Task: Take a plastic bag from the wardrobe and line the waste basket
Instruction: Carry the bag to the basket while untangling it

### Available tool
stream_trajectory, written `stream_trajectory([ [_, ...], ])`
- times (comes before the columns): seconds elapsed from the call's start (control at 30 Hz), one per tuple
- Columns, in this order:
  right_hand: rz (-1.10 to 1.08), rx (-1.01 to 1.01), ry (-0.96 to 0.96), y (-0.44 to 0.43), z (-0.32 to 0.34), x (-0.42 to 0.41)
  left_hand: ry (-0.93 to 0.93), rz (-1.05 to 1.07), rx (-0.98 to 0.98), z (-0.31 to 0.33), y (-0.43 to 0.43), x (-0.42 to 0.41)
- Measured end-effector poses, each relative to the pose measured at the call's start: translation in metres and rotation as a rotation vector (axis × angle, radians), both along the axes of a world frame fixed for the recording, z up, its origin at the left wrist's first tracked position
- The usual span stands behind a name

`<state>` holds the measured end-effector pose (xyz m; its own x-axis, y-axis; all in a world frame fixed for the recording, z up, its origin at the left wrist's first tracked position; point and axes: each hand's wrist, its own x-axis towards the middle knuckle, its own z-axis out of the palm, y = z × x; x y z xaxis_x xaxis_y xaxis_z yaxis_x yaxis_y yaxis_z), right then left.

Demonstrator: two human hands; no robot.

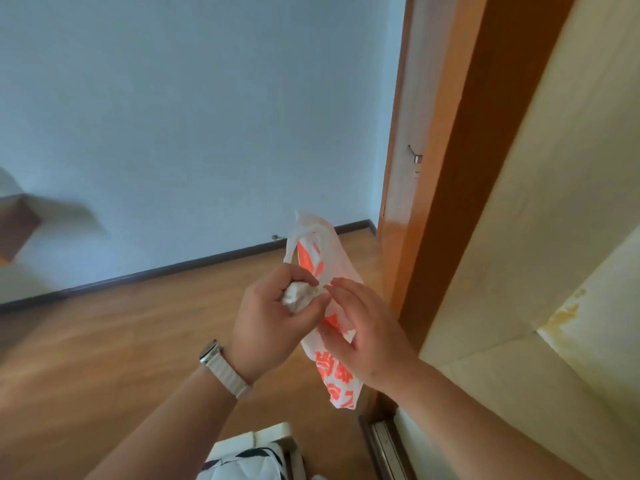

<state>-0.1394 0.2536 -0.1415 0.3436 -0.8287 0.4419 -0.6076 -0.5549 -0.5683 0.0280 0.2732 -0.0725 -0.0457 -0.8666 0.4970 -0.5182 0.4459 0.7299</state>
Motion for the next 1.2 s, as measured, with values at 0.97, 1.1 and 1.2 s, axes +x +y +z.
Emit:
stream_trajectory([
  [0.97,0.572,-0.08,-0.06,-0.217,0.008,0.287,0.09,0.59,0.025,0.005,-0.121,0.246],
  [1.1,0.722,-0.048,-0.073,-0.247,0.004,0.34,0.074,0.718,0.014,0.0,-0.14,0.281],
  [1.2,0.825,-0.038,-0.101,-0.278,-0.001,0.377,0.044,0.808,0.029,-0.003,-0.166,0.306],
])
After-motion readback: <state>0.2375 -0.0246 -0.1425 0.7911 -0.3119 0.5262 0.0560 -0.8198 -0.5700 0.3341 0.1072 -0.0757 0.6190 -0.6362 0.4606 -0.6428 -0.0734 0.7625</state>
